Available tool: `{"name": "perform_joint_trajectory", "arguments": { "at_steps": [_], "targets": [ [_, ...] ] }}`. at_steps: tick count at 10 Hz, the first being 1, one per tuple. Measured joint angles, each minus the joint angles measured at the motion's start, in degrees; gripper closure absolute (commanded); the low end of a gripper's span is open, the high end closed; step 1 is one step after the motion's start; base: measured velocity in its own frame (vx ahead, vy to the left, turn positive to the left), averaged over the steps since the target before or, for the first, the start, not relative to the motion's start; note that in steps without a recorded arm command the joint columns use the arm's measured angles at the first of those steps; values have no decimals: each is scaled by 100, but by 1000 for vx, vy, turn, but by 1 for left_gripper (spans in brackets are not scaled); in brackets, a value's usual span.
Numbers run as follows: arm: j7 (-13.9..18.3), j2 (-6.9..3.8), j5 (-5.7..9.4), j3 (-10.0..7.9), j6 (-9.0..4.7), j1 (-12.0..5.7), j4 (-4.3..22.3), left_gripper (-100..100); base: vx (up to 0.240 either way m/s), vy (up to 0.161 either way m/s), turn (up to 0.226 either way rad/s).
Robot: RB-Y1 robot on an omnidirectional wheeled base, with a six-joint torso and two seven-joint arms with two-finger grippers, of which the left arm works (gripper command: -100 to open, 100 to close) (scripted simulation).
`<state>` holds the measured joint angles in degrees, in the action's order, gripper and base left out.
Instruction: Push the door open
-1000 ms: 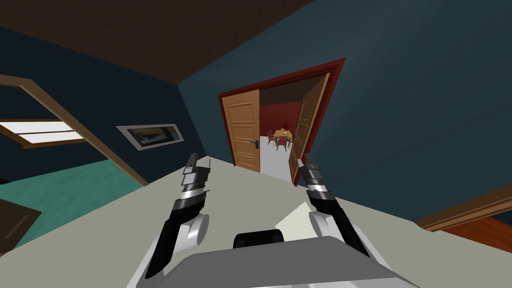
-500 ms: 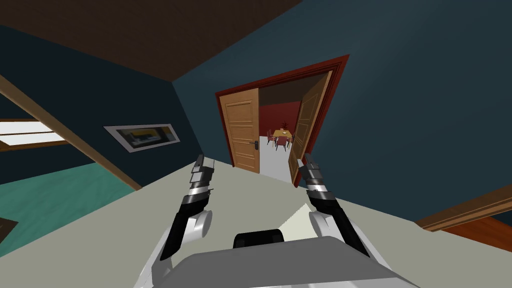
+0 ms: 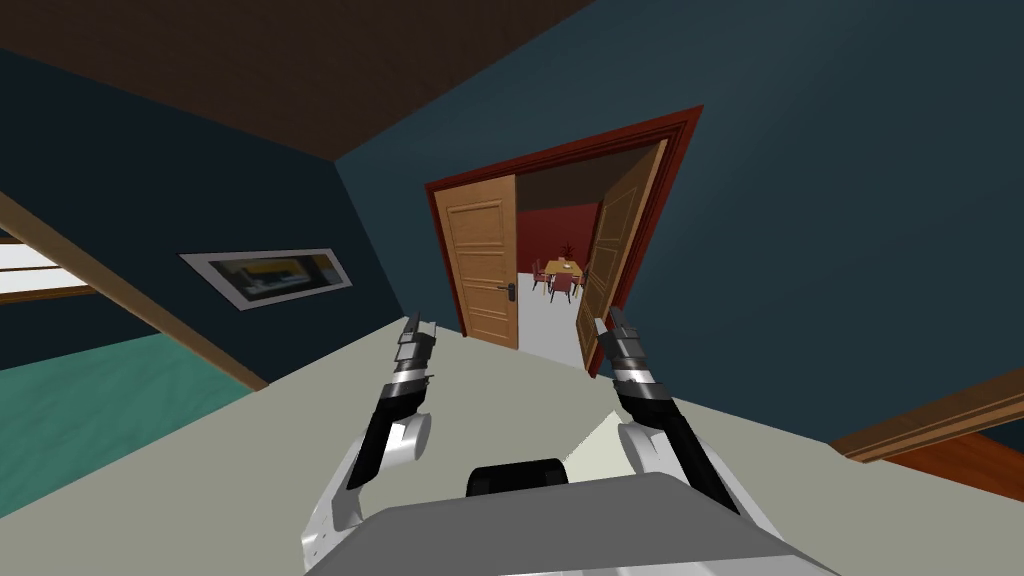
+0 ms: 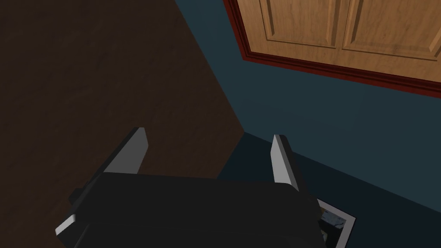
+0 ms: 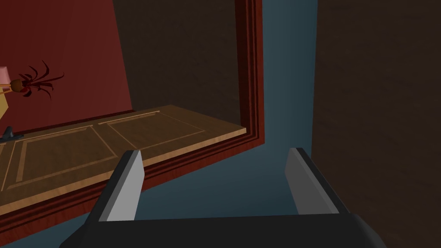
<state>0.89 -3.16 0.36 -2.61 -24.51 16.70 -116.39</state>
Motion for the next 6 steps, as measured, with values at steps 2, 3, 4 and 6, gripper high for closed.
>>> {"name": "perform_joint_trajectory", "arguments": {
  "at_steps": [2, 3, 4, 6],
  "targets": [
    [-2, -17, -21, 7, -9, -179, 283, -100, 93, 30, -47],
    [-6, -24, -32, 7, -9, -286, 447, -100, 92, 26, -39],
    [-3, -43, -37, 4, -14, -370, 592, -100, 92, 17, -44],
    [14, -85, -45, -9, -35, -552, 916, -100, 97, 17, -47]
  ]
}}
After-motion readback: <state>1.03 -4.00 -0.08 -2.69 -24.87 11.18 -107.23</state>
